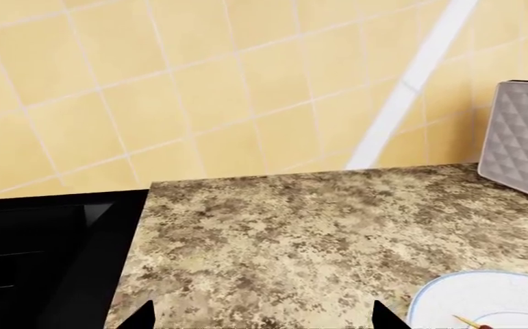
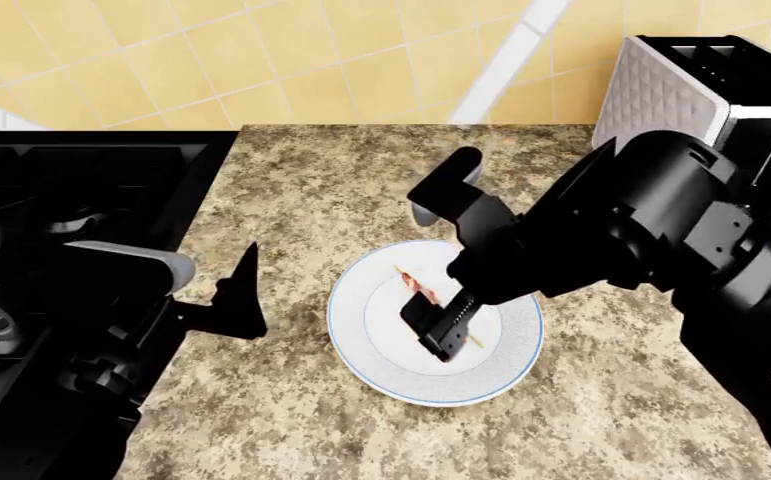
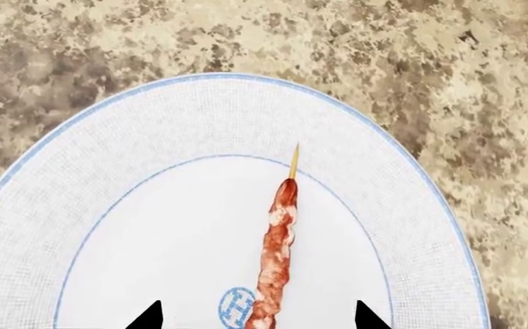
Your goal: Frozen meat rests on a plate on the counter. Retrieve the meat and place it in a pot on a burner. Then turn the burner on.
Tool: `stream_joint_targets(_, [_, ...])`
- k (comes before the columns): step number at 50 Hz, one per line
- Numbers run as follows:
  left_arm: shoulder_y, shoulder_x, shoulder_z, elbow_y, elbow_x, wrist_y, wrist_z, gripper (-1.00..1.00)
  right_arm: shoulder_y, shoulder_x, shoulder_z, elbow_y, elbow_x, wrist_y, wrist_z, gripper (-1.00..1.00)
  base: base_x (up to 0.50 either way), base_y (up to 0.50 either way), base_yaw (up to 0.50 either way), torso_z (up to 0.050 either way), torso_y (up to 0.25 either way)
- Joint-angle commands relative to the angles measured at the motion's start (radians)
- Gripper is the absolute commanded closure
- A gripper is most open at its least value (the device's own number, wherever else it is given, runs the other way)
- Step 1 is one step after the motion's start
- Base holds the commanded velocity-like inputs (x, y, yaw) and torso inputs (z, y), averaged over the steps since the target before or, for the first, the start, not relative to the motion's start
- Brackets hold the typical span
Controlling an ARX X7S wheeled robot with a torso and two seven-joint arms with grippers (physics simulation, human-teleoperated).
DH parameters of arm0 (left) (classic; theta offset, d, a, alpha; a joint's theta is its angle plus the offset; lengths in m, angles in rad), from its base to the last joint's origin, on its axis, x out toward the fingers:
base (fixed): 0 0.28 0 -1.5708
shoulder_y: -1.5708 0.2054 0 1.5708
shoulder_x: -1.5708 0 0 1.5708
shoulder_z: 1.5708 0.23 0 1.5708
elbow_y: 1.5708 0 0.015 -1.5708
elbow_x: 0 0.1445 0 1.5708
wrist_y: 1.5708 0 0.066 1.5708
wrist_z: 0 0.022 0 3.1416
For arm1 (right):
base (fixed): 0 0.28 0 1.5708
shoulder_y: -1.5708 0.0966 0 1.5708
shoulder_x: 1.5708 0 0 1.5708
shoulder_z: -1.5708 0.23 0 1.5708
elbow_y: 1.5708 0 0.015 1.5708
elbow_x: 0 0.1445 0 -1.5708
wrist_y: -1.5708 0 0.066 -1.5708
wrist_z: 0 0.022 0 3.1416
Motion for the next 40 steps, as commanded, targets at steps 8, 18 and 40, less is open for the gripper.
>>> stream_joint_targets(8, [0.007, -0.001, 0.002, -0.013, -0.001, 0.012, -0.004, -1.0, -0.008, -0.002, -0.034, 0.013, -0.015, -0.018, -0.021, -1.0, 0.0, 0.0, 0.0, 0.0, 0.0])
stream_joint_targets(18, [0.006, -0.004, 0.002, -0.016, -0.005, 0.013, -0.007, -1.0, -0.008, -0.007, -0.045, 0.021, -0.018, -0.025, -0.029, -1.0, 0.0, 0.0, 0.0, 0.0, 0.0])
stream_joint_targets(40, [0.007, -0.005, 0.009, -0.036, -0.006, 0.026, -0.01, -1.0, -0.008, -0.014, -0.078, 0.044, -0.035, -0.049, -0.058, -1.0, 0.0, 0.0, 0.0, 0.0, 0.0])
